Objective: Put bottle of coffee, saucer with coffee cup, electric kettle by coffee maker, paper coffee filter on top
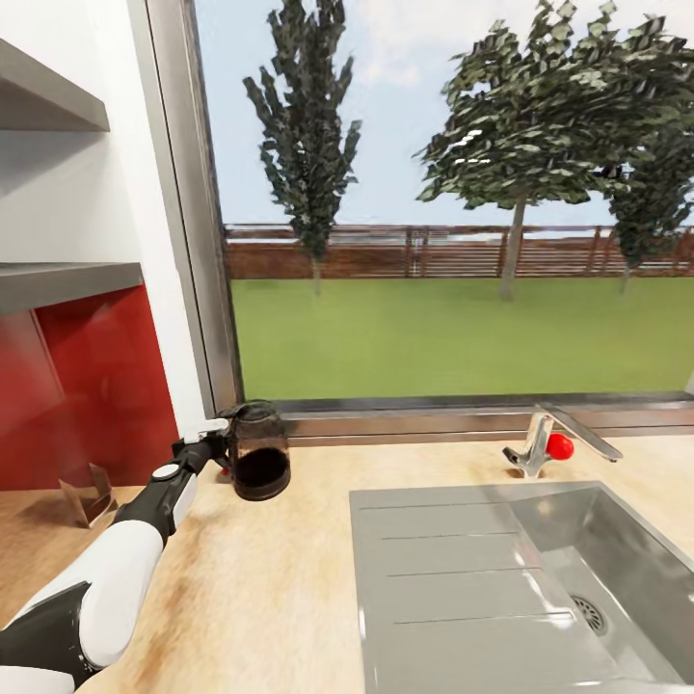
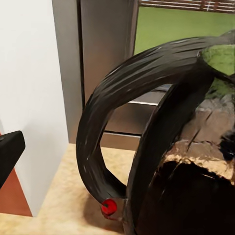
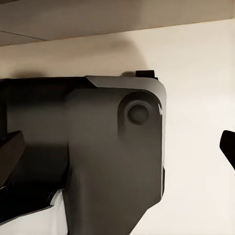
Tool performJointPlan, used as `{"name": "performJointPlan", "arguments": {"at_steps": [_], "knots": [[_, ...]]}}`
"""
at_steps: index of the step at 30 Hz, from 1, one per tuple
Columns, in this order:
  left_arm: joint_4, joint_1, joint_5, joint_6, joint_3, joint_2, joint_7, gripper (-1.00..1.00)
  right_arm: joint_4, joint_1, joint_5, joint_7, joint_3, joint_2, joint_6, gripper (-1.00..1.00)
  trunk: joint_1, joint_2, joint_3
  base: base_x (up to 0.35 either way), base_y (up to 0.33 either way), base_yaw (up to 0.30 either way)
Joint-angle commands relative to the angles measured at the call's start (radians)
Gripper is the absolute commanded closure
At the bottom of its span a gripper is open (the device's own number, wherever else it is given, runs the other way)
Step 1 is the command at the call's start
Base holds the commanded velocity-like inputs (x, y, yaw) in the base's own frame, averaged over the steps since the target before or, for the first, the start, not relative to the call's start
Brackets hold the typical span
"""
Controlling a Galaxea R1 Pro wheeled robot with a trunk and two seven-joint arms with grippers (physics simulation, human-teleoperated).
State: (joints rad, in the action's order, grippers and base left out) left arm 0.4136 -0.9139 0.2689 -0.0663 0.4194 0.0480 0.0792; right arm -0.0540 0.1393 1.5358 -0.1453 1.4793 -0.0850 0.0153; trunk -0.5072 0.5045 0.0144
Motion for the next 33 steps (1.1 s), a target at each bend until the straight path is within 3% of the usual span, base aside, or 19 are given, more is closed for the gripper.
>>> {"name": "performJointPlan", "arguments": {"at_steps": [1, 26, 33], "knots": [[-0.001, -0.001, 0.009, -0.004, 0.009, -0.001, 0.007, -1.0, -0.001, 0.0, 0.01, -0.002, 0.008, -0.001, 0.002, -1.0, 0.0, 0.001, 0.0, 0.0, 0.0, 0.0], [-0.001, -0.001, 0.009, -0.004, 0.009, 0.0, 0.007, -1.0, -0.001, 0.0, 0.009, -0.002, 0.009, -0.001, 0.002, -1.0, 0.0, 0.001, 0.0, 0.037, 0.0, 0.0], [-0.001, -0.001, 0.009, -0.004, 0.009, 0.0, 0.007, -1.0, -0.002, 0.0, -0.018, -0.003, 0.009, 0.0, 0.002, -1.0, 0.0, 0.001, 0.0, 0.035, 0.0, 0.0]]}}
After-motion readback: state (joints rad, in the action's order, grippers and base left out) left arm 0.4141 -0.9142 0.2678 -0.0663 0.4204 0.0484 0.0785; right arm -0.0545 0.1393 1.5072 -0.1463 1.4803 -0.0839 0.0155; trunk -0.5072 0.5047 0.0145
